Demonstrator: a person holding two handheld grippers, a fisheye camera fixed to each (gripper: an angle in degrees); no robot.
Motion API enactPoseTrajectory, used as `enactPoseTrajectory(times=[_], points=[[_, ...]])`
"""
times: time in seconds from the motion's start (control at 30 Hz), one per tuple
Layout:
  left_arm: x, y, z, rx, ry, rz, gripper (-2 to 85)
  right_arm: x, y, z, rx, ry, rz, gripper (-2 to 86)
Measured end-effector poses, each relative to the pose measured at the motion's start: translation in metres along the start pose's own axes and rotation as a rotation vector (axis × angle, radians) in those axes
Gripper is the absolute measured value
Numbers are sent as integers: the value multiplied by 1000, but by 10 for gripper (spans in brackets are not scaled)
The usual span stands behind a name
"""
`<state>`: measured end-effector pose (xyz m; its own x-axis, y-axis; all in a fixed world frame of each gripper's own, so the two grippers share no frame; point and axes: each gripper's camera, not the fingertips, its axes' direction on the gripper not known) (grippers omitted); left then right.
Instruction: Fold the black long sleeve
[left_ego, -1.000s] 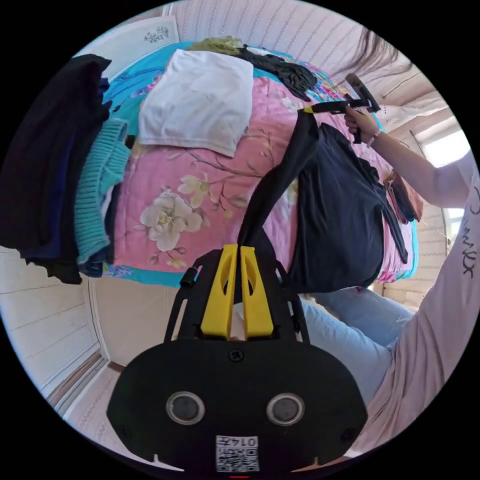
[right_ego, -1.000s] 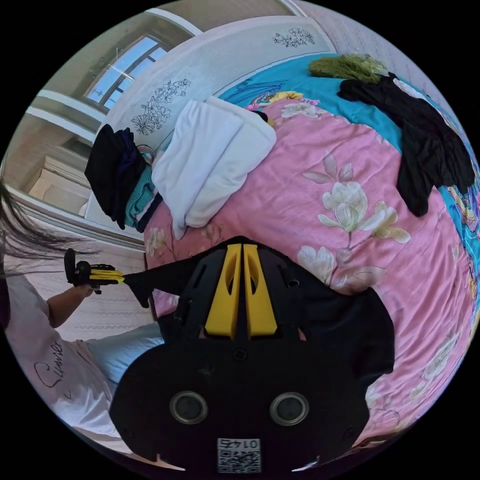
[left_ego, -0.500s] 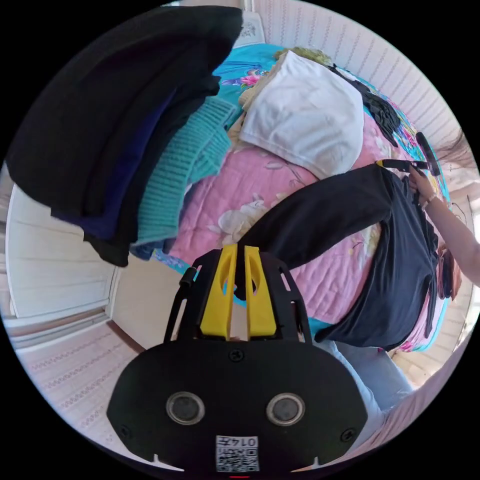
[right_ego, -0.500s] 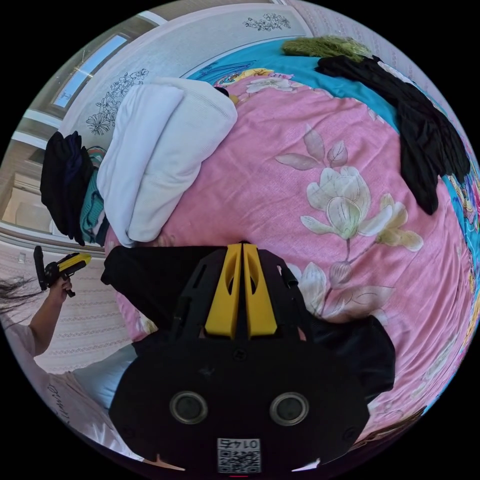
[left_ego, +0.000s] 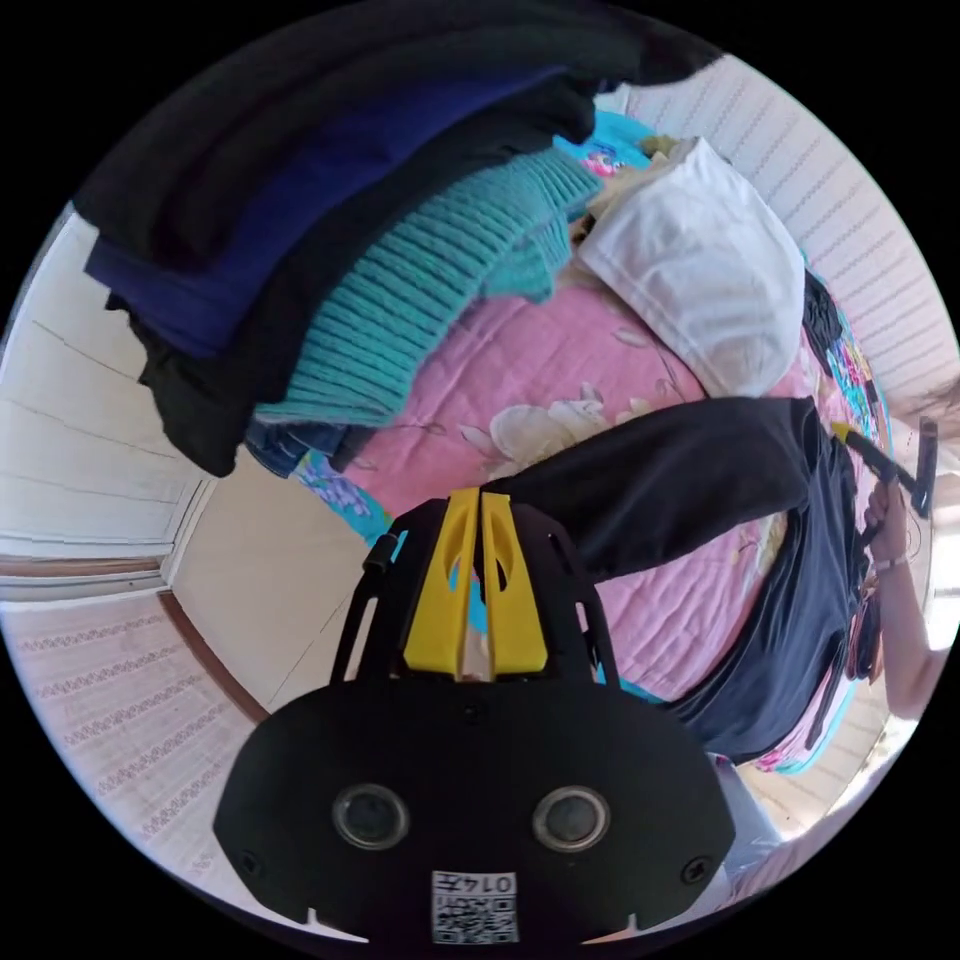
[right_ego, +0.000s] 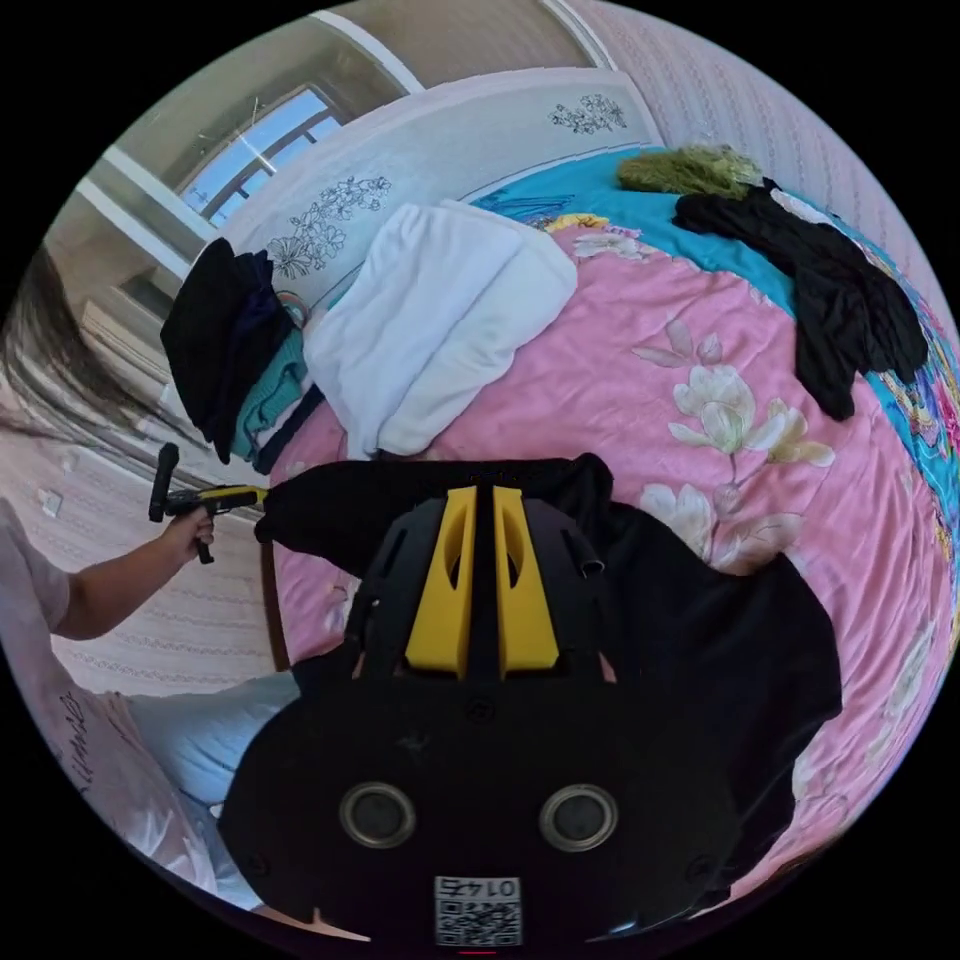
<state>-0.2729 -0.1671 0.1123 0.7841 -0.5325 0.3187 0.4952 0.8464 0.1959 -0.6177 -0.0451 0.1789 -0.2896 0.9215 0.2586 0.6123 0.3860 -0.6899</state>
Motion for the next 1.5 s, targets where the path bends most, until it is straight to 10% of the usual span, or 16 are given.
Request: enactPoseTrajectory(times=[0.37, 0.73, 1.1, 1.5], points=[[7, 10, 13, 4, 34, -68, -6, -89, 35, 59, -208, -82, -167, 52], [193, 27, 16, 37, 233, 470, -10, -67, 91, -8, -12, -170, -19, 19], [455, -34, 84, 47, 581, 957, 24, 114, 289, -221, 75, 394, 564, 70], [650, -95, 217, -85, 264, 949, 71, 188, 327, -257, 128, 253, 550, 96]])
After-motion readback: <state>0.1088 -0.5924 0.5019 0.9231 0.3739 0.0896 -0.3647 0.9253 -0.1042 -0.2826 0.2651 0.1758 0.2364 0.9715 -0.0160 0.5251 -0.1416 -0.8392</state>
